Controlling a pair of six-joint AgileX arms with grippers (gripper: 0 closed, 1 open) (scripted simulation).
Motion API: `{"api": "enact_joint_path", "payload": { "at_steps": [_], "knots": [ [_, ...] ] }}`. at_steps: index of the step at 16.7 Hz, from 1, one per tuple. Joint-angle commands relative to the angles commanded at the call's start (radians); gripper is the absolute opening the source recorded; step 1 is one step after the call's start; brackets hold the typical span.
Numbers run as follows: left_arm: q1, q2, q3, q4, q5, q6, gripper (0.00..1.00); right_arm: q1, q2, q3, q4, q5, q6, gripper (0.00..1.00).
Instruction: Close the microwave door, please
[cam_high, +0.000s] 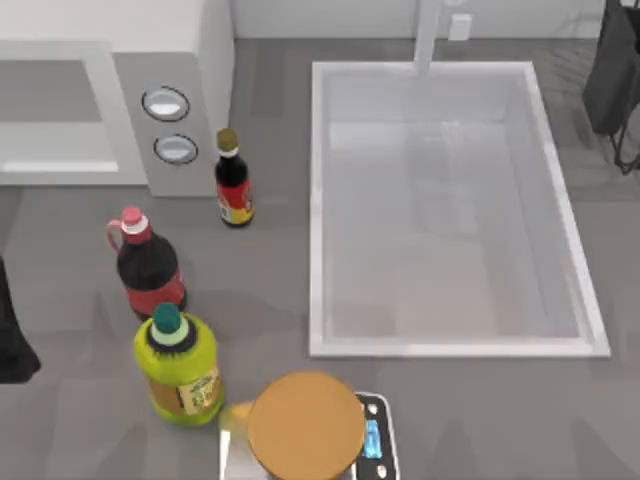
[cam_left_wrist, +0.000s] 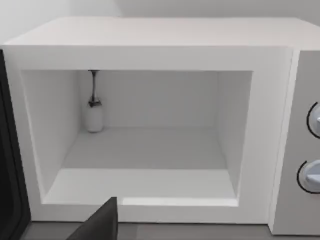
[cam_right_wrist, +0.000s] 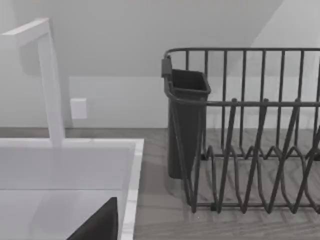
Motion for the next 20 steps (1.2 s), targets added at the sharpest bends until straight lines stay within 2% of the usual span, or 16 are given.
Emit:
{"api": "enact_joint_path", "payload": {
  "at_steps": [1,14,20],
  "knots": [
    [0.0,0.0,0.0,0.0,0.0,0.0,1.0,0.0,0.0,0.0,0.0,0.0,0.0,1.0],
    [0.0,0.0,0.0,0.0,0.0,0.0,0.02,0.0,0.0,0.0,0.0,0.0,0.0,1.0],
    [0.0,0.0,0.0,0.0,0.0,0.0,0.0,0.0,0.0,0.0,0.0,0.0,0.0,1.0]
  ]
}}
